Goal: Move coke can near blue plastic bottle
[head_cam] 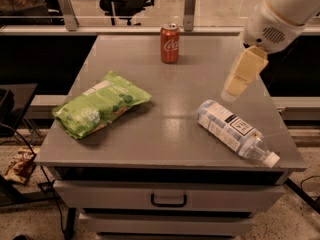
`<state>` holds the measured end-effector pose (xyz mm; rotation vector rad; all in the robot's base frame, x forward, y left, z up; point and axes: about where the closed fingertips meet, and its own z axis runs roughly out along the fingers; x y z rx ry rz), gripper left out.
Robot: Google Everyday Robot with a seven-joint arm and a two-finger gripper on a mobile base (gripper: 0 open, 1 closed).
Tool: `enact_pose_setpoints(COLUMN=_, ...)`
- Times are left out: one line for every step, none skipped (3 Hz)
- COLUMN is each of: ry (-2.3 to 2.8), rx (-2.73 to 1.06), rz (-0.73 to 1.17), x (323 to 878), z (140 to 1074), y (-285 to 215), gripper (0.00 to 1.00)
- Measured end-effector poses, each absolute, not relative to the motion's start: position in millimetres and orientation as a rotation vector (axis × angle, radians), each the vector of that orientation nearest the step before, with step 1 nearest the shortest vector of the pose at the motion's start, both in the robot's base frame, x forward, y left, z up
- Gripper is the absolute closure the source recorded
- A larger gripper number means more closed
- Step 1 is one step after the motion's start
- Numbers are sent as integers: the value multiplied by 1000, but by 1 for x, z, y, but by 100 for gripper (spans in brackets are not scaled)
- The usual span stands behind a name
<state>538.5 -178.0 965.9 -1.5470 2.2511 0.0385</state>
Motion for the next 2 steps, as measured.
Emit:
enact_pose_setpoints(ry=2228, rx=-1473, rz=107, x=595, z=957, y=-148, gripper=0)
enact_pose_setpoints(ry=2218, rx=-1424, rz=142, x=635, z=949, y=-128, gripper=0)
